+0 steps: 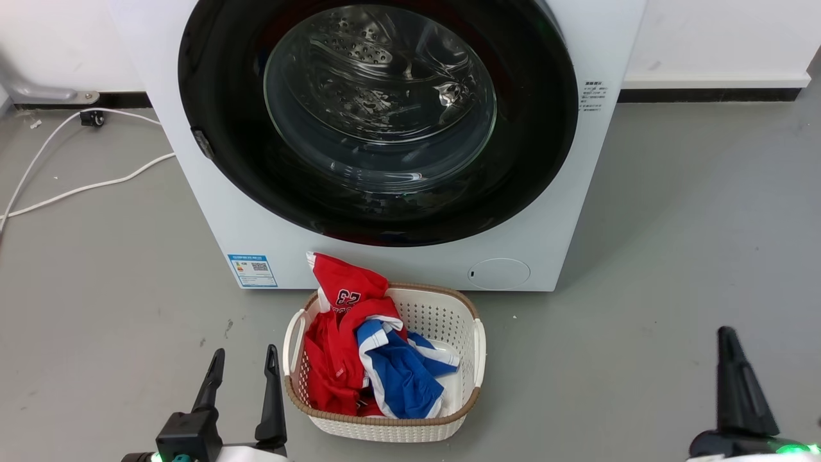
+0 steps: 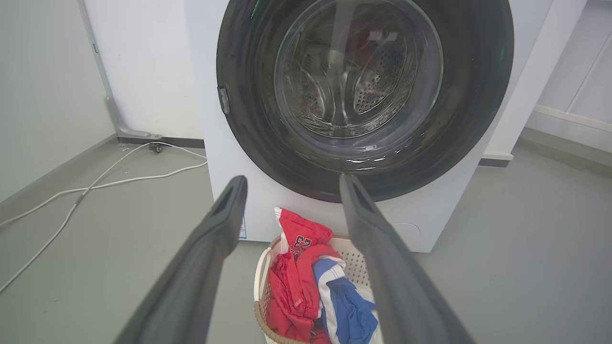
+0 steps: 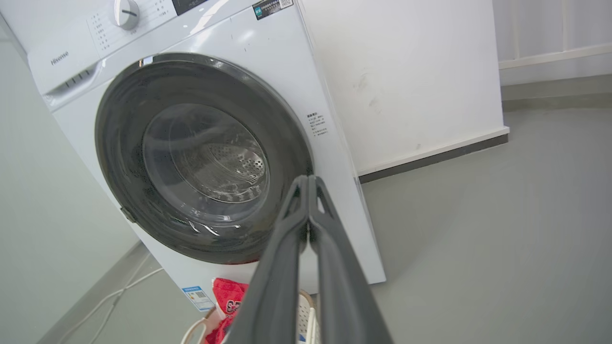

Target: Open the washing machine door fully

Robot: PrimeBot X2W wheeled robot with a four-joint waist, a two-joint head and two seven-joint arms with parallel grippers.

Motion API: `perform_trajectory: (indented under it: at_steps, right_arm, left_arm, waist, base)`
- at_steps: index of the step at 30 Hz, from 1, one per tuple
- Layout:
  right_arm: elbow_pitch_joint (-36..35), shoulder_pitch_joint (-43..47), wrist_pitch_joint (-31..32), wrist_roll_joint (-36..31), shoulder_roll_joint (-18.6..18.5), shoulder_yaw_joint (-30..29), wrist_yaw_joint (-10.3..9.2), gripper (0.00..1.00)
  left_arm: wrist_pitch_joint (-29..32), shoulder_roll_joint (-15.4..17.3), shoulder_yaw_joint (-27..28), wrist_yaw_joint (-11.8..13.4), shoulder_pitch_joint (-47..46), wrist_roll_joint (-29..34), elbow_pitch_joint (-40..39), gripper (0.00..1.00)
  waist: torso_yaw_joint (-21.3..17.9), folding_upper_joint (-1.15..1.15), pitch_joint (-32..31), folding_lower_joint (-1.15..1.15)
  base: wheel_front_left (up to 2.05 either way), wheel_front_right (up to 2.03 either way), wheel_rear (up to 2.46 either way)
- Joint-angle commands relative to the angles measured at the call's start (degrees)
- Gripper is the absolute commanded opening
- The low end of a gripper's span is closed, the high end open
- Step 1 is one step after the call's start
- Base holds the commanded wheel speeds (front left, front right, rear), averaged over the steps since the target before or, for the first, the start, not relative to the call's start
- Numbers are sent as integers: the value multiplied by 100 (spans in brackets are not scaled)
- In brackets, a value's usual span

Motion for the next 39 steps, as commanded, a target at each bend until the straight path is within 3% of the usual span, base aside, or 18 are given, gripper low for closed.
perform_trajectory:
  at_steps: [1,7,15,20,26,29,39]
  right_arm:
    - [58,-140,-12,1313,-11,-36,0,0]
    - [214,-139,-11,3821,-4,-69,0,0]
    - [17,34,1,6033,-7,295,0,0]
    - [-194,154,545,7214,-104,229,0,0]
    - [-256,301,1620,8083,-90,-36,0,0]
    - [-203,354,2120,8203,-73,-177,0,0]
    - [-37,285,2467,7978,-6,-421,0,0]
  left_arm:
    - [-44,-3,13,-9,46,14,15,100]
    - [-44,-1,9,-6,42,-10,39,100]
    - [-38,-1,27,7,77,-46,51,100]
    - [-32,-1,44,7,90,-37,32,100]
    - [-32,-2,50,9,94,-49,16,100]
    - [-32,-2,44,10,107,-57,17,100]
    - [-32,-2,56,36,103,-54,-17,100]
  waist:
    - [-6,0,-15,0]
    - [10,0,-41,0]
    - [30,0,-65,0]
    - [19,0,-70,0]
    - [28,0,-78,0]
    - [37,0,-82,0]
    - [72,0,-60,0]
  base:
    - [0,0,0]
    - [0,0,0]
    - [0,0,0]
    - [0,0,0]
    - [0,0,0]
    - [0,0,0]
    - [0,0,0]
